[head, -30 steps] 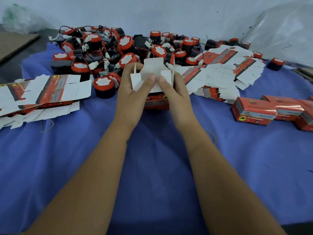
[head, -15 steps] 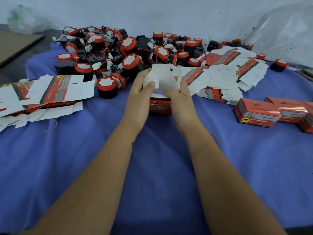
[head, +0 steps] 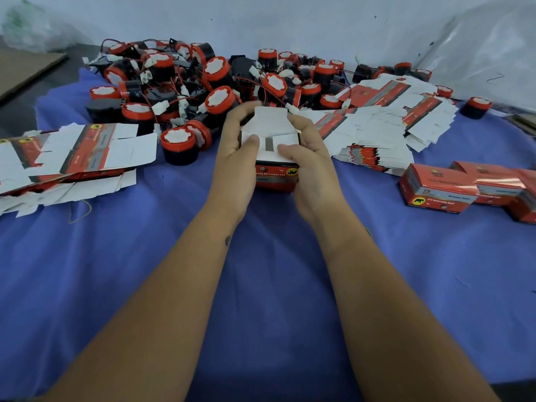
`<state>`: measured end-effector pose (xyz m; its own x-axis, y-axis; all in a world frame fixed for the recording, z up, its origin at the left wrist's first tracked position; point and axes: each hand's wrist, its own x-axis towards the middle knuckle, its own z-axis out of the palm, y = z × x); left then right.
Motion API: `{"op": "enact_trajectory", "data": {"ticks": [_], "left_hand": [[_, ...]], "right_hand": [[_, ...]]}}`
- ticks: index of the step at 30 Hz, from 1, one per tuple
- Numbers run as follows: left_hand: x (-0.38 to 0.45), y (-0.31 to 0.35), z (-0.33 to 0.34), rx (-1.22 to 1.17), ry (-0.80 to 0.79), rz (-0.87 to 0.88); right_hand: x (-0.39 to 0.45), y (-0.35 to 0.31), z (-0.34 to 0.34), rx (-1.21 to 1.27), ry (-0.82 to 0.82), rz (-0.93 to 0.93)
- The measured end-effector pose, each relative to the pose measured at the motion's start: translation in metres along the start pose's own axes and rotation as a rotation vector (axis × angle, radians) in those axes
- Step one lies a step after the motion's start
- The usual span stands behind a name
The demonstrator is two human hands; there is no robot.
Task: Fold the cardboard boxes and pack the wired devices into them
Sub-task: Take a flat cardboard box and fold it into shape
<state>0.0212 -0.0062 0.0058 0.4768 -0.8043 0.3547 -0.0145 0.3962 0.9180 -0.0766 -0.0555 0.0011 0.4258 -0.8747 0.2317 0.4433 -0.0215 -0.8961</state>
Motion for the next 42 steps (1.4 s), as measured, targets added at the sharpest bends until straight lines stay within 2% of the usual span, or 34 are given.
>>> {"op": "enact_trajectory", "data": {"ticks": [3,6,11,15,18,20,22,25,28,31,33,35,37,40,42], "left_hand": [[-0.002,-0.002,-0.003,-0.030,-0.040,-0.010],[-0.003,-0.003,-0.007,-0.115,-0.088,-0.091],[-0.001,0.000,-0.004,-0.005,-0.038,-0.082],[0.000,-0.001,-0.004,0.028,-0.002,-0.098],[-0.002,-0.002,-0.003,0.010,0.005,-0.173],[-0.003,0.000,-0.004,0.028,0.013,-0.115],[-0.004,0.001,-0.004,0.091,0.012,0.025],[-0.006,0.001,-0.002,0.205,-0.083,0.118],[-0.007,0.000,0.003,0.339,-0.142,0.019],[-0.007,-0.003,0.005,0.231,-0.175,-0.188],[-0.007,-0.006,0.002,0.135,-0.170,-0.233],[-0.002,-0.007,-0.002,0.094,-0.039,-0.194],[0.005,-0.007,-0.007,0.093,0.162,-0.108],[0.012,-0.005,-0.020,0.068,0.441,-0.016],[0.014,-0.003,-0.025,-0.029,0.543,-0.034]], "right_hand": [[0.000,-0.004,-0.002,-0.012,-0.020,-0.026],[-0.001,-0.010,-0.005,0.106,-0.024,0.041],[-0.001,-0.009,-0.003,-0.234,0.070,-0.020],[-0.003,-0.012,-0.004,-0.307,0.106,-0.032],[-0.003,-0.013,-0.002,-0.322,0.156,-0.059],[-0.001,-0.014,0.001,-0.257,0.215,-0.052],[0.001,-0.014,0.000,-0.249,0.275,-0.005],[-0.002,-0.015,-0.003,-0.223,0.255,0.150],[-0.002,-0.019,-0.003,-0.197,0.280,0.046],[-0.003,-0.023,-0.003,-0.114,0.285,-0.126],[-0.005,-0.021,-0.003,-0.163,0.216,-0.170],[-0.007,-0.017,0.000,-0.212,0.146,-0.181],[-0.006,-0.012,0.004,-0.322,0.150,-0.170],[-0.005,-0.001,0.007,-0.626,0.120,-0.137],[-0.003,0.008,0.006,-0.900,-0.037,-0.140]]}}
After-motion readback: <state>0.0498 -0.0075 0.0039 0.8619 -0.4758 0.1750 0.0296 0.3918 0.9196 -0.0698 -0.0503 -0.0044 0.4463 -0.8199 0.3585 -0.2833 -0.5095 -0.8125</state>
